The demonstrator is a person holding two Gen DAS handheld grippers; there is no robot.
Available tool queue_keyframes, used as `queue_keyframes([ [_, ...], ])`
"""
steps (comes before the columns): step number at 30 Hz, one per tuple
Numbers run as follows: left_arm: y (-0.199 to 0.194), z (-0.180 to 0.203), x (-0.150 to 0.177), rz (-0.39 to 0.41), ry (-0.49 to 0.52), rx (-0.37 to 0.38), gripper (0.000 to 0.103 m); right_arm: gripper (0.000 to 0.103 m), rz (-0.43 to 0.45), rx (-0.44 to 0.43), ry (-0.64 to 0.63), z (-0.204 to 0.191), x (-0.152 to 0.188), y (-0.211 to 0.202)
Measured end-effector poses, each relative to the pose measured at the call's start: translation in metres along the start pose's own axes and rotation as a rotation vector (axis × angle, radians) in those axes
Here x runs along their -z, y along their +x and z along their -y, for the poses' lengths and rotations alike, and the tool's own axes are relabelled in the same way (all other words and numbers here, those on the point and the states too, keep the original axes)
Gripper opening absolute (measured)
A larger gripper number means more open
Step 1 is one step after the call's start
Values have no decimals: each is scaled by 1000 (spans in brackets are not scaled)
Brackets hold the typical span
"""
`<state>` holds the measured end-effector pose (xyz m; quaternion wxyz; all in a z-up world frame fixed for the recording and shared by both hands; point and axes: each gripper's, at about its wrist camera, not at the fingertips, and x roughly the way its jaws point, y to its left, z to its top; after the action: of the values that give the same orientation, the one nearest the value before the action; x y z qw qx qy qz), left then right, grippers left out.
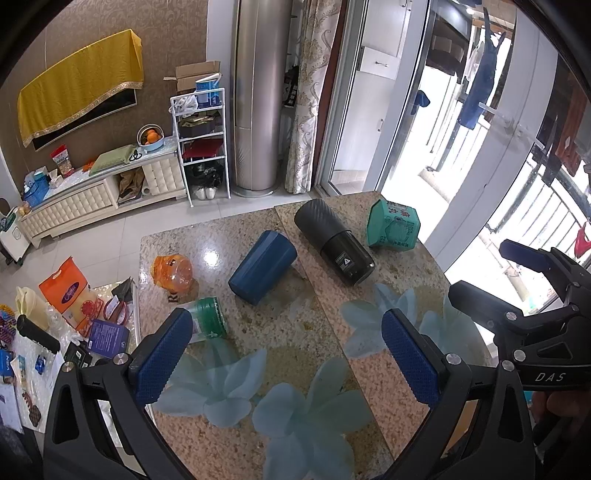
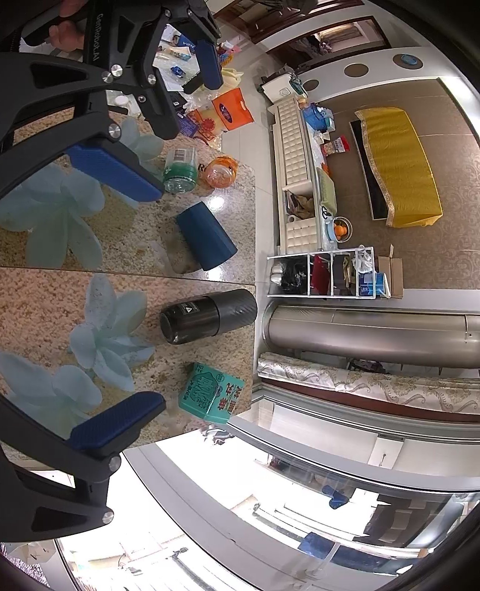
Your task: Flip cup upright
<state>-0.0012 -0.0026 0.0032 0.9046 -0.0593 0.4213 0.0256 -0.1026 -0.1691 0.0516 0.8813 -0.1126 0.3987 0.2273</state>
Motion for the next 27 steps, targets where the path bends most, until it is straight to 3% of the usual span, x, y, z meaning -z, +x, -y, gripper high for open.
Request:
queue_keyframes([
  [20,0,4,3,-3,4,0,103,103,-1,-3,9,-2,1,0],
  [27,6,4,1,-23,49,-13,103,103,-3,-23,30,0,1,-1],
])
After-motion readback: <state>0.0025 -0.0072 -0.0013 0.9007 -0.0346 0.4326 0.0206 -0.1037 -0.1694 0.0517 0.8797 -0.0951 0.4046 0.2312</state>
